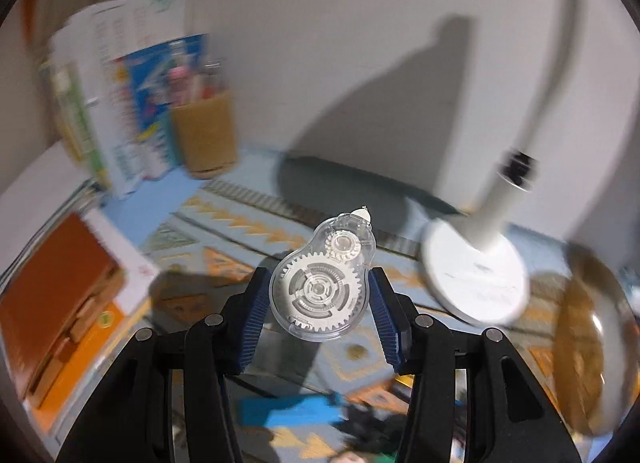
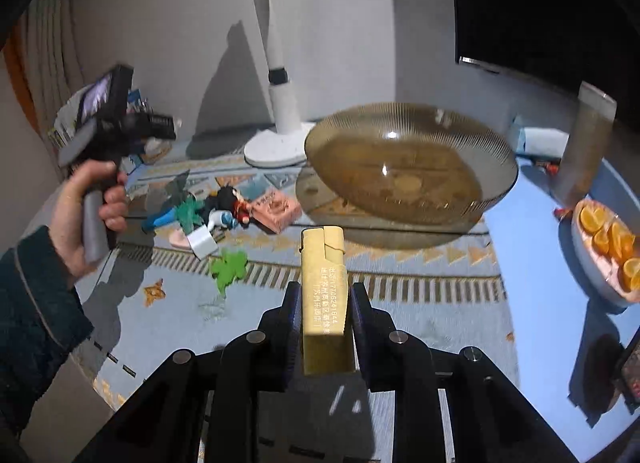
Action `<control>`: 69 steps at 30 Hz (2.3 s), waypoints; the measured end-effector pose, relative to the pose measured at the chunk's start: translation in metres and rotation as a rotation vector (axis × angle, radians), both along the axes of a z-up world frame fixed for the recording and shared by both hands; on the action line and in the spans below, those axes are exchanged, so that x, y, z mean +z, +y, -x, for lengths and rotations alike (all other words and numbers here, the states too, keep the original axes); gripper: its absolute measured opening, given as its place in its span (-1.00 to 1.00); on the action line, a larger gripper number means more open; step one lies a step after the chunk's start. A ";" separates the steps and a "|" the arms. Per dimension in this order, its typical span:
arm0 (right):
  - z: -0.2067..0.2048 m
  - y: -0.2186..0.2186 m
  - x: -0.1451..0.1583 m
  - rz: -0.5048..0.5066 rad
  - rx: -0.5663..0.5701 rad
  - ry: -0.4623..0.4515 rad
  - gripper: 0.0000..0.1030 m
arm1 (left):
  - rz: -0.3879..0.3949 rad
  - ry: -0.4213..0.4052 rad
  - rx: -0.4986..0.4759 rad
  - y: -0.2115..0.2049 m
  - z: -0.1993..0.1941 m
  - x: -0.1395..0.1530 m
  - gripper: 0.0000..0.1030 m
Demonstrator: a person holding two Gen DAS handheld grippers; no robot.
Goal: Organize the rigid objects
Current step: 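Carry both held objects up toward the amber glass bowl, then open both tools over the amber bowl to drop the objects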
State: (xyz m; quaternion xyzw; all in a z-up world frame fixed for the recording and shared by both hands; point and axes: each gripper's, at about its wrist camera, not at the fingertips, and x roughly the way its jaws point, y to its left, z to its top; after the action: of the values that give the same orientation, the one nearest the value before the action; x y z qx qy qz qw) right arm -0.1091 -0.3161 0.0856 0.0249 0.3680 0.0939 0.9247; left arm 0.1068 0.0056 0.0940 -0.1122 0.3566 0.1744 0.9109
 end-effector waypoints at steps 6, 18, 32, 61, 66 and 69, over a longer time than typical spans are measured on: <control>-0.006 -0.009 0.001 -0.119 -0.022 0.005 -0.54 | 0.336 -0.021 0.220 0.045 0.026 -0.002 -0.10; -0.019 -0.060 0.026 -0.182 -0.056 0.012 -0.54 | -0.334 -0.271 -0.155 -0.039 0.092 0.116 -0.10; -0.120 -0.081 0.037 -0.091 -0.166 0.131 -0.54 | 0.003 -0.076 -0.965 -0.210 0.023 0.080 -0.09; -0.035 0.003 0.045 -0.129 -0.033 -0.048 0.60 | 0.054 -0.256 -0.730 -0.041 0.131 0.081 0.99; -0.028 0.043 -0.015 -0.085 -0.032 -0.055 0.70 | 0.015 -0.229 -0.615 0.008 0.154 0.032 0.99; -0.033 0.052 -0.044 -0.062 -0.041 -0.028 0.70 | -0.043 -0.162 -0.561 0.021 0.150 -0.009 0.99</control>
State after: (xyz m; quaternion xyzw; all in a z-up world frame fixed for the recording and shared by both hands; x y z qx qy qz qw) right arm -0.0756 -0.2642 0.0421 0.0599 0.3516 0.0866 0.9302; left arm -0.0430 0.0262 0.0854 -0.0035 0.2963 -0.0863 0.9512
